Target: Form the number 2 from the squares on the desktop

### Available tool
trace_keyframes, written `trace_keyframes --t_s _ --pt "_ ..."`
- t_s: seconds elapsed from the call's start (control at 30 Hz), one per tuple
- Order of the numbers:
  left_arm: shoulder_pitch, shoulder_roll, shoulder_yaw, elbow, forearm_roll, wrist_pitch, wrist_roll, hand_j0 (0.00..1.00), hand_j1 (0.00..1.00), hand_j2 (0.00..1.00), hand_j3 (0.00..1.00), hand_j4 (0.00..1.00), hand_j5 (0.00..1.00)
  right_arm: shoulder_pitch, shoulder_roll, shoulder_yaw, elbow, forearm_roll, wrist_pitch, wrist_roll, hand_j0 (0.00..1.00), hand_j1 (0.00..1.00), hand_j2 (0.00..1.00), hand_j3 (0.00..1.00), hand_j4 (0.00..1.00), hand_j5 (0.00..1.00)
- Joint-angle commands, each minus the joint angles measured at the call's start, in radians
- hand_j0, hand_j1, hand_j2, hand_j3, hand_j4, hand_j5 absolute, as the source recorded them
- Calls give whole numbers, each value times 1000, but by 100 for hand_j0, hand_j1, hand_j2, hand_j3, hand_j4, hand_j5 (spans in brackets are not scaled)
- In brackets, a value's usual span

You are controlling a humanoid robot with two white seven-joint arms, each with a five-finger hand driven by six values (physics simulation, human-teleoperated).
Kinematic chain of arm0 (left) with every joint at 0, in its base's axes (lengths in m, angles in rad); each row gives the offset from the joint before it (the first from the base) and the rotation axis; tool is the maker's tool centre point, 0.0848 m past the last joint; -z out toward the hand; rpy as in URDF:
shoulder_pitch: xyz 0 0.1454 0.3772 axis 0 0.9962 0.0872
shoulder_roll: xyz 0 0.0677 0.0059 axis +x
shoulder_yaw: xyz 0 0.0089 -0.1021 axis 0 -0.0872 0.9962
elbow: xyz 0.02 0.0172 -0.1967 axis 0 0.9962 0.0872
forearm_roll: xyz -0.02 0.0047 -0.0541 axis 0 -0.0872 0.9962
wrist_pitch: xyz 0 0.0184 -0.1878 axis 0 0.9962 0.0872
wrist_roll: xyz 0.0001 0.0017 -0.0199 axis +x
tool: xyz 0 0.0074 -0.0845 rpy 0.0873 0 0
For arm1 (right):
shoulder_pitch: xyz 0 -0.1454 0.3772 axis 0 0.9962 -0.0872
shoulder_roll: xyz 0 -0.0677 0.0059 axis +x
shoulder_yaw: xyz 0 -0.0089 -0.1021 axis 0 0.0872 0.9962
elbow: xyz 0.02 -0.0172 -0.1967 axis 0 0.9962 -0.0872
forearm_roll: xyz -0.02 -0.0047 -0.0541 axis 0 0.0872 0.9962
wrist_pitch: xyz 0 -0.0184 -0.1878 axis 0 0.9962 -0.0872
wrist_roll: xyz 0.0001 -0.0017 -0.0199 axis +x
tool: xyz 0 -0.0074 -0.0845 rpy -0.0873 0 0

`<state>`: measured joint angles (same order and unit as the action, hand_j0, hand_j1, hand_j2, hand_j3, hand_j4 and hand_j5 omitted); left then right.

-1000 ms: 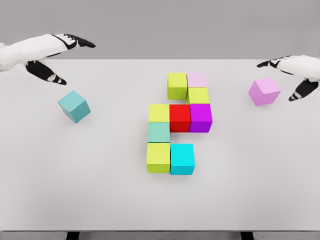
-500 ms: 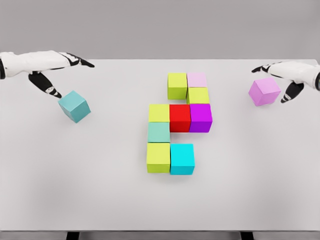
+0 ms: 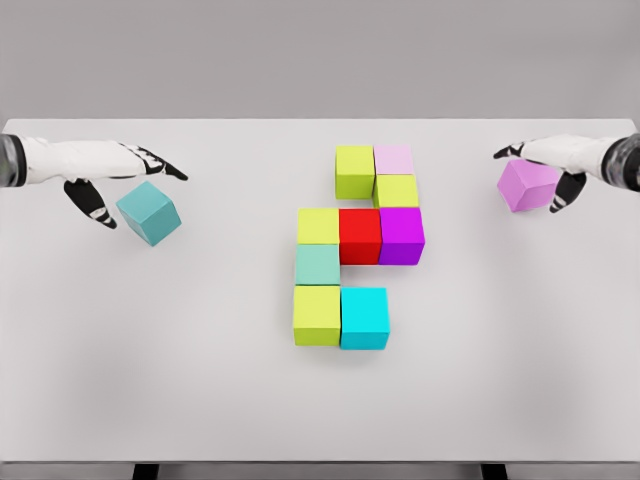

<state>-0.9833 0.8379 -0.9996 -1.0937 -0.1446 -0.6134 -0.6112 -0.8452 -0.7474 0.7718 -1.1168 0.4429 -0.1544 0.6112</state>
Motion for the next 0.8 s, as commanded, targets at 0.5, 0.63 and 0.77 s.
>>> trace_keyframes --t_s 0.5,0.63,0.77 --pt "3 -89 4 107 -89 3 0 100 100 100 100 100 100 -63 82 6 170 109 -37 0 100 100 100 100 100 100" --pt "3 -106 4 143 -104 3 0 100 100 100 100 100 100 -63 98 7 180 112 -39 0 100 100 100 100 100 100" --pt "5 -106 4 144 -112 3 0 100 100 100 100 100 100 -61 114 7 193 112 -68 0 87 87 87 87 87 87"
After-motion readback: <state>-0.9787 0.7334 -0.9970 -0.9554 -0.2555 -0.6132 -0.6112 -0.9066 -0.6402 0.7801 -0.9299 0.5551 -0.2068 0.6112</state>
